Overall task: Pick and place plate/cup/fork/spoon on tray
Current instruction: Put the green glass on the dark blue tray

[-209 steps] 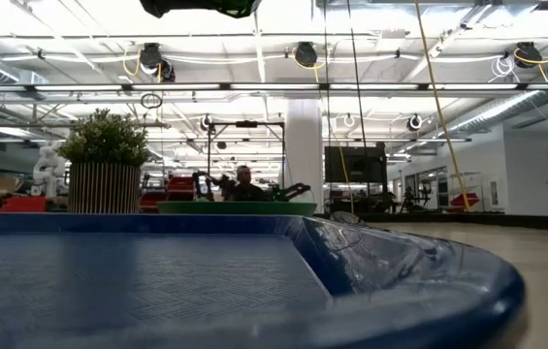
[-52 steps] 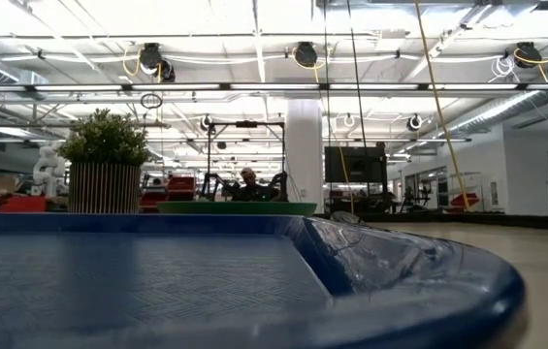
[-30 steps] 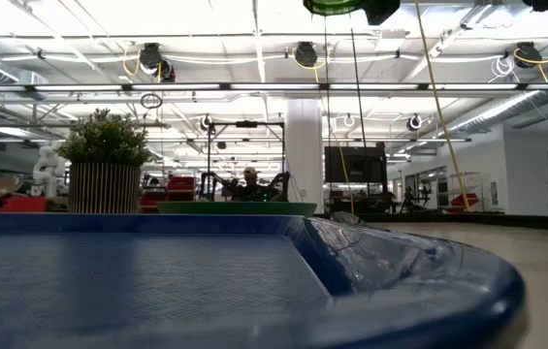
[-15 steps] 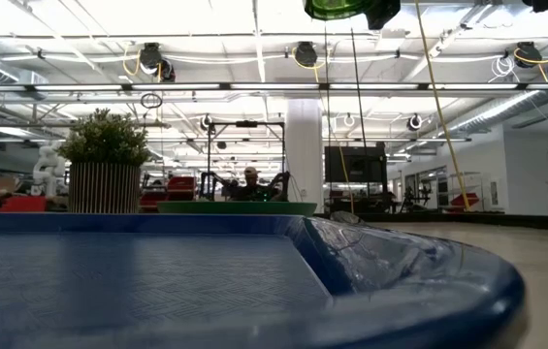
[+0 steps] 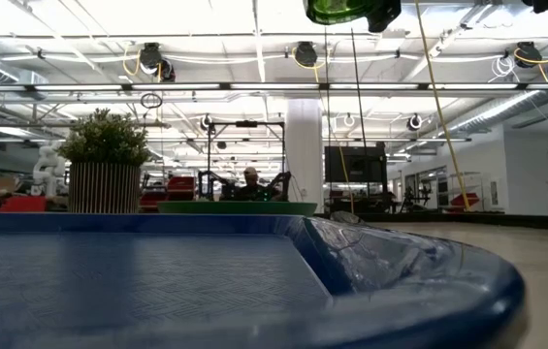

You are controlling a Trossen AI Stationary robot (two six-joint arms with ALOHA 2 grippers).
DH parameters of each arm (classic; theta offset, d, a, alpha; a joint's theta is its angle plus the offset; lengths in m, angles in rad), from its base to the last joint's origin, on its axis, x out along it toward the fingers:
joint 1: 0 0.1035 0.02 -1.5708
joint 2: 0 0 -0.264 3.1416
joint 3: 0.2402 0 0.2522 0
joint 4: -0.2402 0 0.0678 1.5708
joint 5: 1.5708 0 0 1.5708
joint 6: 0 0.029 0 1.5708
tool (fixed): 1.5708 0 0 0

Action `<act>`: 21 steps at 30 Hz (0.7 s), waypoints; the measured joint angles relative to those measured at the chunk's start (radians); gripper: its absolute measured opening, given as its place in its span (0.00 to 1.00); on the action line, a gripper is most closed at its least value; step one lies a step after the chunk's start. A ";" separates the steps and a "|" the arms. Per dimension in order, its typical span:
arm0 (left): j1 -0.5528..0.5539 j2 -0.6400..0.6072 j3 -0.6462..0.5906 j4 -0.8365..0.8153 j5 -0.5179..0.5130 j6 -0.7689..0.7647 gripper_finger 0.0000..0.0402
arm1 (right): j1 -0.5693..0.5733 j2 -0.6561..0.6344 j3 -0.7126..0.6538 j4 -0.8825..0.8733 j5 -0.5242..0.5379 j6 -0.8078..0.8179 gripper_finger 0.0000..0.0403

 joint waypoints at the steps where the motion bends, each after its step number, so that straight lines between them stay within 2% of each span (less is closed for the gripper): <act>1: 0.002 0.000 0.000 -0.003 0.004 0.006 0.48 | -0.002 0.000 0.000 -0.002 0.000 0.002 0.80; 6: 0.022 0.000 0.000 -0.033 0.060 0.024 0.33 | -0.016 0.000 0.000 -0.019 0.000 0.022 0.80; 13: 0.025 0.000 0.000 -0.114 0.087 0.023 0.04 | -0.017 0.000 -0.001 -0.027 -0.001 0.024 0.83; 21: 0.007 0.000 0.000 -0.179 0.045 -0.089 0.02 | -0.019 -0.001 -0.001 -0.034 0.065 0.004 0.88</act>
